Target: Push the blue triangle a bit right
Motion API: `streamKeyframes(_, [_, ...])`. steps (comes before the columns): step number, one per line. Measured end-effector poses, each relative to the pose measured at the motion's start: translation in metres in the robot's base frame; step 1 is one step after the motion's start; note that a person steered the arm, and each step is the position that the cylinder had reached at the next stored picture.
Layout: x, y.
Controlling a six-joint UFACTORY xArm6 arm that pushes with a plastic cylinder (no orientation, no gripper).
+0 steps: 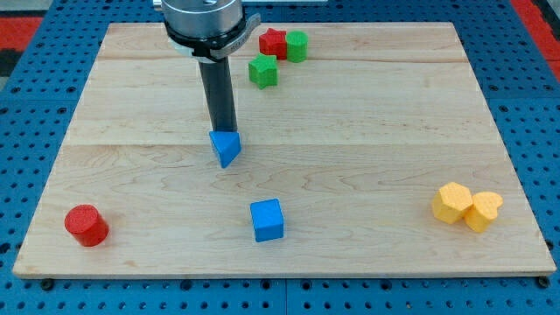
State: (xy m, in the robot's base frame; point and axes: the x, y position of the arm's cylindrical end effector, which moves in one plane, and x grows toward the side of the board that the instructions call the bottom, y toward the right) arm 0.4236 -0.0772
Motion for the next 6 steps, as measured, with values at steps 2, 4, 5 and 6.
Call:
streamKeyframes(2, [-0.002, -0.012])
streamKeyframes(4, [0.025, -0.049])
streamKeyframes(5, [0.032, -0.018])
streamKeyframes(6, [0.029, 0.000])
